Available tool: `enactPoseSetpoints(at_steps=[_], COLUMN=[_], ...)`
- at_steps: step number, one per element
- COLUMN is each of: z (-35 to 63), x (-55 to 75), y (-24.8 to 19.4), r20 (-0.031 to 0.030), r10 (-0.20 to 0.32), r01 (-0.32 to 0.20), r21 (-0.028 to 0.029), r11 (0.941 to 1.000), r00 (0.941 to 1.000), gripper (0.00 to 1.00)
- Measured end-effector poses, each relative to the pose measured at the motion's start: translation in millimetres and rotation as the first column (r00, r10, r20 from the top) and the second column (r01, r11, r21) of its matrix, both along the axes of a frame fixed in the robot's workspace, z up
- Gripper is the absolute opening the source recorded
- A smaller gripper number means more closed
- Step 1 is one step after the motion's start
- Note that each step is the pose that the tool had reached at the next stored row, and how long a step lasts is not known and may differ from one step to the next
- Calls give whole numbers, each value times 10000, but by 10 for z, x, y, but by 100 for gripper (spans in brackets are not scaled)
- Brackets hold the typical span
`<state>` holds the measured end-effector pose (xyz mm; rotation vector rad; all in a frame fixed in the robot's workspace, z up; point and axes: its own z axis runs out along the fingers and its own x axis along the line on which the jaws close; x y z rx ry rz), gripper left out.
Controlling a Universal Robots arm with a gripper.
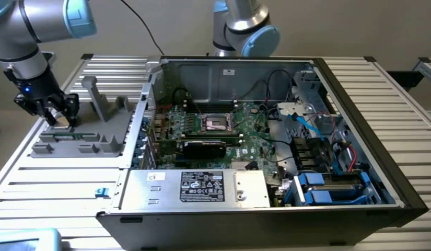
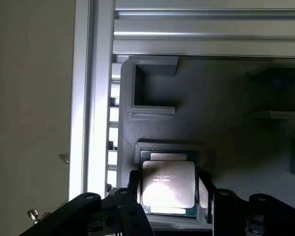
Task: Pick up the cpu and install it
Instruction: 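Pick up the cpu and move it towards the insertion slot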
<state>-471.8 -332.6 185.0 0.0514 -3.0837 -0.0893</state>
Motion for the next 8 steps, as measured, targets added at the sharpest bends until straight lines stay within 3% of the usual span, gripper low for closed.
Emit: enactPoseSetpoints(at_steps=[3, 8], z=[26, 220], x=[0, 0], y=[0, 0], r20=[4, 1], r10=[-1, -1], r01=[1, 1], r21=[2, 1], r11=[10000, 10000], r00=[10000, 10000], gripper=[54, 54])
